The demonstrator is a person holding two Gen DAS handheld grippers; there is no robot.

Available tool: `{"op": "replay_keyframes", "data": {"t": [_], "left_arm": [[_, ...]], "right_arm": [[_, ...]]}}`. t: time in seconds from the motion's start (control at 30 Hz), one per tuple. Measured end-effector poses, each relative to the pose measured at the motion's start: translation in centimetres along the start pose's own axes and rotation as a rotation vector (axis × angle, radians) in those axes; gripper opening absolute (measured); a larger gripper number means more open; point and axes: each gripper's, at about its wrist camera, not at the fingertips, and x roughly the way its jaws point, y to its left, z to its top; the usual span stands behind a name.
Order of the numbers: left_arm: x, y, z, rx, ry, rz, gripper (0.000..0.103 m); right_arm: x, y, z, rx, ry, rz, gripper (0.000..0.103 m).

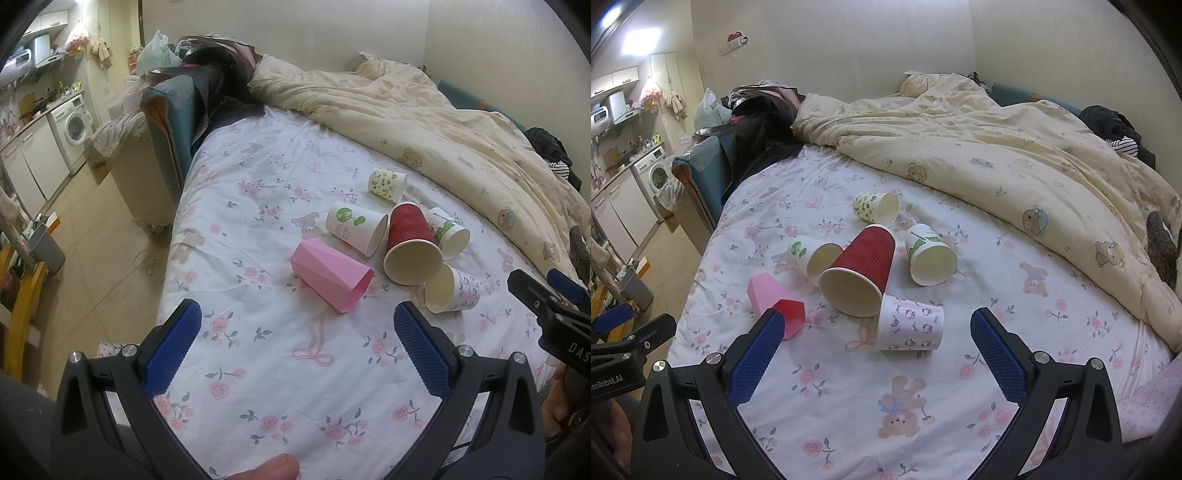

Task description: Flip cup upside down

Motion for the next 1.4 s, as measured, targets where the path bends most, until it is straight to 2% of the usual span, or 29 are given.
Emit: {"op": "replay_keyframes", "data": {"t": [1.13,1.4], "left_arm": [[-0.05,0.48,0.07,-0.007,-0.009,-0.012,0.103],[-0.20,0.09,-0.31,0.004,-0.028,0.006,0.103]], "right_arm": [[0.04,0.05,-0.29,0.007,0.008,-0.001,0.103],[0.25,-0.05,-0.45,0.011,0.014,0.000,0.103]]}}
